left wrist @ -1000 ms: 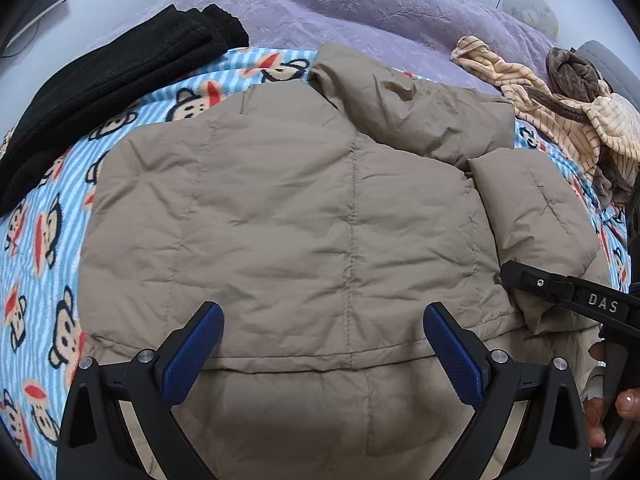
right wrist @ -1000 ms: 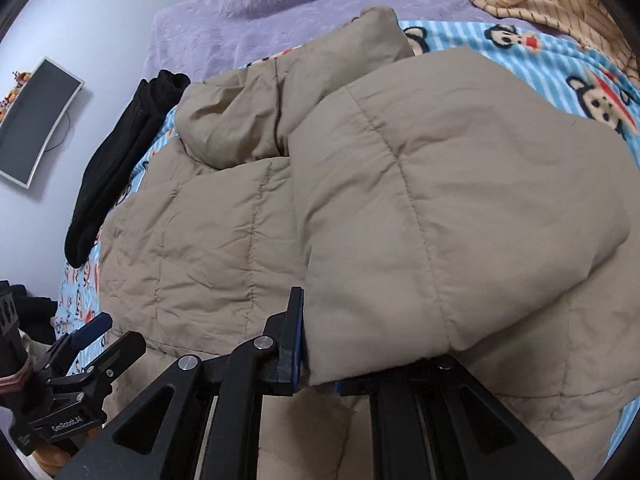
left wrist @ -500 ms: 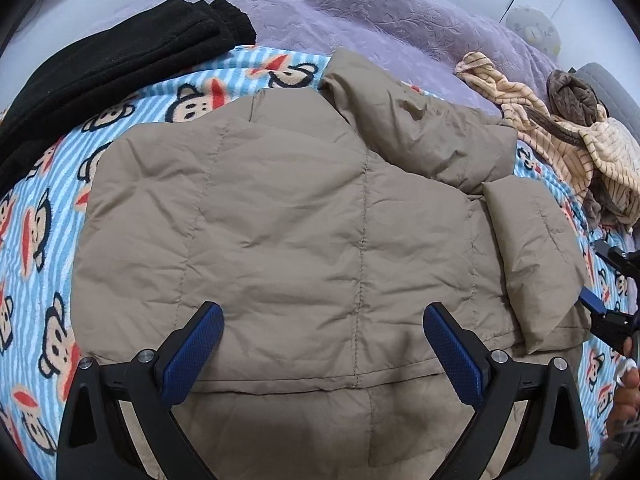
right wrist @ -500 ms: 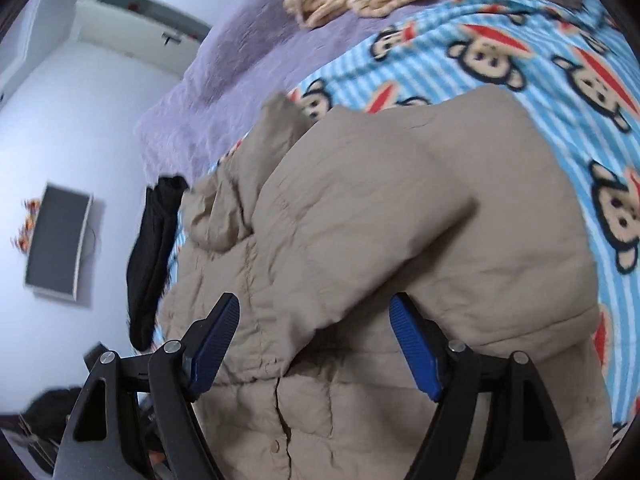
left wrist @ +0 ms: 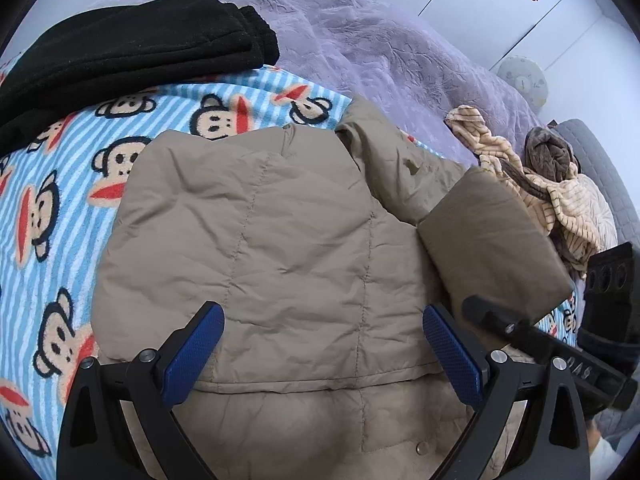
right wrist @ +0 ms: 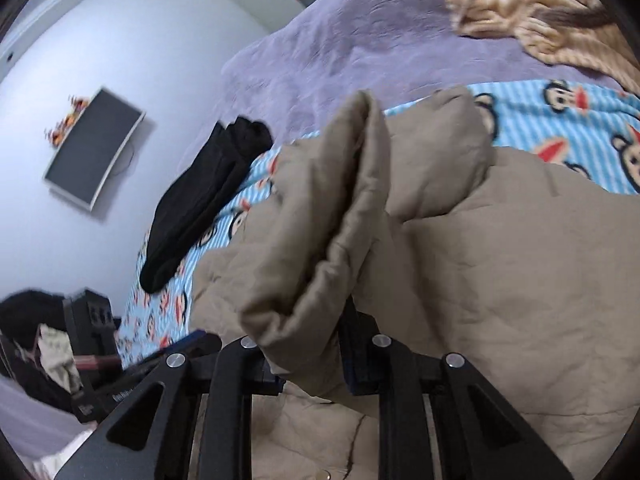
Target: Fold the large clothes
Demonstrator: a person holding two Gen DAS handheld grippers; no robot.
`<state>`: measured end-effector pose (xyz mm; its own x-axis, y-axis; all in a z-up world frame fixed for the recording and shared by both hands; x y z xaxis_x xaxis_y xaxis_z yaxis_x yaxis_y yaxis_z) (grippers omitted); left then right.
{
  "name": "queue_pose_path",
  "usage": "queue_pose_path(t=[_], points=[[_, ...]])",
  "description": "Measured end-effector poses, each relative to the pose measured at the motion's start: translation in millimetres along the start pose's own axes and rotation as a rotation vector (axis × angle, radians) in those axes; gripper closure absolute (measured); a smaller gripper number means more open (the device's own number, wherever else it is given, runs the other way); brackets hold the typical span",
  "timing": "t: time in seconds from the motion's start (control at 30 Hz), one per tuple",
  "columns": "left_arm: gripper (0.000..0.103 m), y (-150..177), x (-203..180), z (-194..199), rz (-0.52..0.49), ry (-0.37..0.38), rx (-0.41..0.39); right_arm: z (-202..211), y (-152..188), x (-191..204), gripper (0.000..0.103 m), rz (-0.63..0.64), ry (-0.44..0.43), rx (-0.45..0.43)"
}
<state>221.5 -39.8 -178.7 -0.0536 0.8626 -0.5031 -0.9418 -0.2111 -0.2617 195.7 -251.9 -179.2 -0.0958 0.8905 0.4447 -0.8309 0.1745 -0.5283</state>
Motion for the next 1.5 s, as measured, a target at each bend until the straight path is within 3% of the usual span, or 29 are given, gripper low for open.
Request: queue_pose_path(t=[0.17,0.23,0.27,0.3,0.47,0.67,0.77,0.8,0.83,0.87,0.93,0.97,1.07,1.2,1.33,1.5], points=[[0.003,-0.7,-6.8,0.7,0.034,0.076,0.032,-41.6,35.1,28.0,0.076,0.113,0.037,0.161],[0.003,1.1,-13.0,-0.3,0.047,0.111,0.052,-44.8,47.7,27.2,0.053,0.121,0.052,0.214],[0.003,2.1,-16.7,-0.9,0.05,0.126,0.061,-42.0,51.5,26.6,0.03,0.117,0.047,0.22],[0.003,3.2,-21.3,-1.2,0.051,0.144,0.071,-36.8,54.3,25.6,0.021,0.114,0.042,0.215],[0.003,9.6,-38.1,-13.2,0.012,0.157,0.115,2.6,77.7,0.4,0.021,0.056,0.044,0.203],[0.003,24.5,-37.1,-53.7,0.013,0.096,0.189,70.3,126.8,-87.7,0.021,-0.292,0.067,0.139],[0.054,34.0,-42.9,-68.3,0.005,0.076,0.228,99.1,140.9,-135.4,0.021,-0.498,0.065,0.048],[0.08,36.6,-44.2,-71.0,0.002,0.071,0.238,108.6,143.0,-150.3,0.021,-0.566,0.056,0.001],[0.088,38.2,-46.2,-71.3,-0.002,0.072,0.238,115.1,143.0,-162.6,0.021,-0.617,0.052,-0.04],[0.088,36.9,-48.2,-67.7,-0.012,0.066,0.212,123.2,144.2,-173.9,0.024,-0.656,0.055,-0.077],[0.088,32.8,-50.0,-56.2,-0.061,0.04,0.141,134.6,141.8,-195.5,0.065,-0.707,0.07,-0.132],[0.088,30.6,-48.4,-52.6,-0.073,0.027,0.12,135.4,140.7,-202.1,0.093,-0.721,0.075,-0.133],[0.088,27.9,-31.4,-53.2,-0.075,-0.022,0.114,136.9,127.5,-203.7,0.095,-0.66,0.086,-0.137],[0.088,29.5,-15.9,-64.4,-0.078,-0.055,0.117,112.9,117.7,-194.6,0.095,-0.528,0.154,-0.046],[0.088,33.1,-13.1,-64.8,-0.106,-0.092,0.095,86.5,135.3,-207.0,0.095,-0.576,0.147,-0.011],[0.087,25.5,-12.2,-41.8,-0.127,-0.165,0.026,86.5,137.7,-206.7,0.094,-0.578,0.147,0.004]])
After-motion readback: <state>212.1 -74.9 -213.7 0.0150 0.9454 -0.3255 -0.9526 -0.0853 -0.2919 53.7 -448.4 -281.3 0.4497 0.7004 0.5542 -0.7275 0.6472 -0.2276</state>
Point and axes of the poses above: each gripper's, at about its wrist camera, not at the fingertips, and z roughly against the way its jaws point, x to its left, y to its underside, the point moved 10 cm from there along -z, roughly the way its jaws point, and after that the axes turned 15 degrees about z, right-handed, at the moved point
